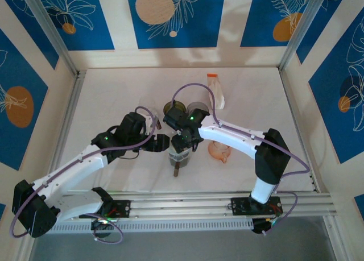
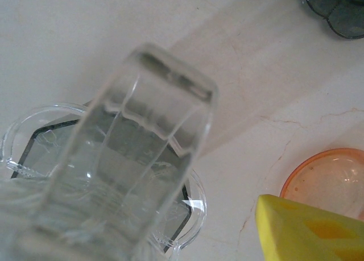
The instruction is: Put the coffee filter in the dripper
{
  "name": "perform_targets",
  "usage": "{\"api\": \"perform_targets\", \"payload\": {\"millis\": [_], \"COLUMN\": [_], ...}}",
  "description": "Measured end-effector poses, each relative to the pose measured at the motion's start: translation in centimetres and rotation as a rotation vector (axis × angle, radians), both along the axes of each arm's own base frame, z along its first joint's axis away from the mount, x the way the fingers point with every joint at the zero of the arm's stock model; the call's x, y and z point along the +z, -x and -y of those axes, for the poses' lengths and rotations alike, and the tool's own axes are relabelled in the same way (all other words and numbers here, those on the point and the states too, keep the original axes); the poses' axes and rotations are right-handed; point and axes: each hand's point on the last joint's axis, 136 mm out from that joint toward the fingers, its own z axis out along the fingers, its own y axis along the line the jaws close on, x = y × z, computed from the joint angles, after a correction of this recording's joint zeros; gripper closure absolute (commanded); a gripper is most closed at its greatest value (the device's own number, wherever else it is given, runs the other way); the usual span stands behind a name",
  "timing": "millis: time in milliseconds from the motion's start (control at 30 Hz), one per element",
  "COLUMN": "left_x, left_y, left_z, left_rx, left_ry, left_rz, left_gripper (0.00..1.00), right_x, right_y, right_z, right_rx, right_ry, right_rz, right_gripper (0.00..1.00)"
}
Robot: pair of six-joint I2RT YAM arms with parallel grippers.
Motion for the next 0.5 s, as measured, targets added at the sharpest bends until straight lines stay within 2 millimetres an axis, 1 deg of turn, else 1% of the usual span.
{"api": "perform_targets", "payload": {"millis": [167, 333, 500], "left_x": [0.0, -0.3, -0.5], "left_y": [-0.2, -0.3, -0.4], "left_z": [-0.1, -0.2, -0.3], "left_rx": [0.008, 0.013, 0.017], "left_ry": [-0.007, -0.013, -0.016], "left_rz": [0.005, -0.002, -0.006], "left_gripper": [0.23, 0.23, 0.23], "right_x": [1.1, 4.1, 6.0], "right_y": [0.0, 0.2, 0.5], "right_z": [0.0, -0.1, 0.6], "right_rx": [0.000, -0.001, -0.013], "right_ry": [-0.012, -0.070, -0.094], "right_rz": [0.015, 0.061, 0.098], "right_gripper": [0.32, 0.32, 0.32]}}
